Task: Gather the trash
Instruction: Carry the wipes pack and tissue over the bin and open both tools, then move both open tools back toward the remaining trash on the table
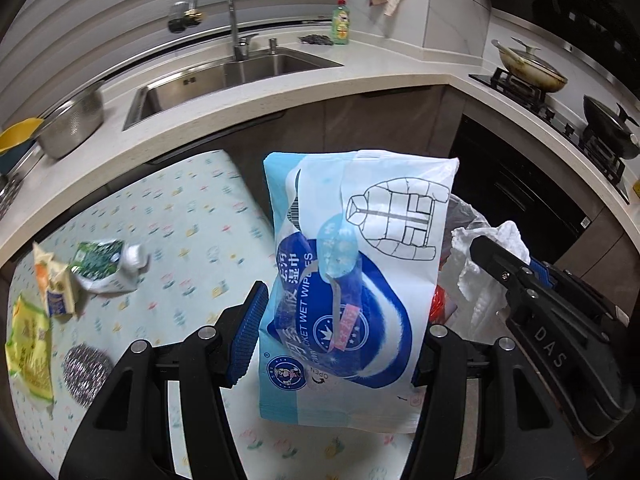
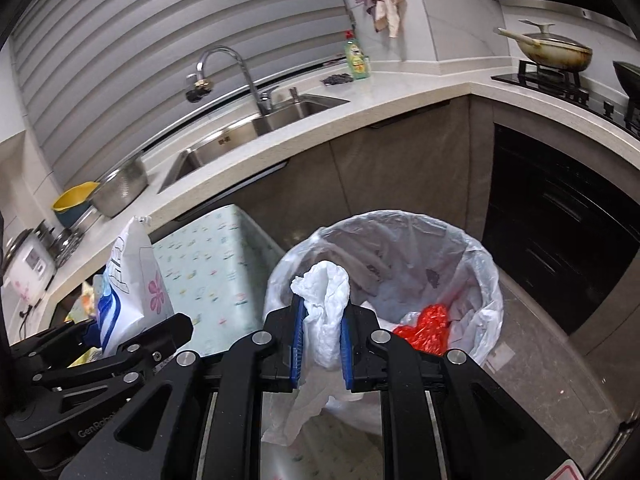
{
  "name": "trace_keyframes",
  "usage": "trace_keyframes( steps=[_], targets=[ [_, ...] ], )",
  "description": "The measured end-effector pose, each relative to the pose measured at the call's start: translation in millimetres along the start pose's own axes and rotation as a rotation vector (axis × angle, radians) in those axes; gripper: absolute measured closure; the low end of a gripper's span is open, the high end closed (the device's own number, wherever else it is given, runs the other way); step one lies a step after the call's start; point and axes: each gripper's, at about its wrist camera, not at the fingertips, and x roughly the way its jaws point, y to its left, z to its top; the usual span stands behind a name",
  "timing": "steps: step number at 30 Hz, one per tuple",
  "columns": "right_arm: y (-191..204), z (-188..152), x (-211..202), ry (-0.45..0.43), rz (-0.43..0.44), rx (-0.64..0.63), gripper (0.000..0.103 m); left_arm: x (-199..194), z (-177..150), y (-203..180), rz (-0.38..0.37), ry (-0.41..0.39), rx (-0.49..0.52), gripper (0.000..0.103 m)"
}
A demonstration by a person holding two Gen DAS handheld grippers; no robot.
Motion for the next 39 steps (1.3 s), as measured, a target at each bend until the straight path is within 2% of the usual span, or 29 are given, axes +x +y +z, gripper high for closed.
trace_keyframes(
  steps=[7, 12, 20, 22, 25, 27, 36, 39],
  targets=[
    [-23.8, 15.3, 31.4, 0.017, -0.058, 0.022, 0.089, 39.0, 27.1, -19.7, -0.048, 0.012, 0.052, 0.048],
    [-30.9, 13.4, 54.5, 0.055, -0.099, 0.009, 0.089, 60.5, 43.1, -31.6, -0.048, 0.012, 0.08, 0.048],
    [-37.6, 15.0, 68.3, 0.068, -0.134, 0.002, 0.084, 83.2, 52.1, -40.6, -0.074, 0.039, 0.084, 0.046],
    [-38.3, 16.6, 66.2, 0.059, -0.131, 0.007, 0.076, 83.5, 53.7, -41.5, -0.073, 0.037, 0.083, 0.034],
    [-37.4, 18.2, 60.6, 0.035, -0.143, 0.005, 0.068, 78.1, 55.4, -43.1, -0.078, 0.012, 0.083, 0.029],
    [-36.9, 19.8, 55.7, 0.026, -0.143, 0.007, 0.067, 73.5, 56.9, -42.6, -0.071, 0.001, 0.08, 0.026],
    [-18.5, 23.2, 16.9, -0.031, -0.141, -0.017, 0.055, 38.5, 56.6, -29.8, -0.06, -0.04, 0.048, 0.023],
    [-7.1, 19.5, 0.8, -0.044, -0.134, -0.03, 0.047, 18.9, 52.4, -21.3, -0.048, -0.063, 0.033, 0.022]
  ],
)
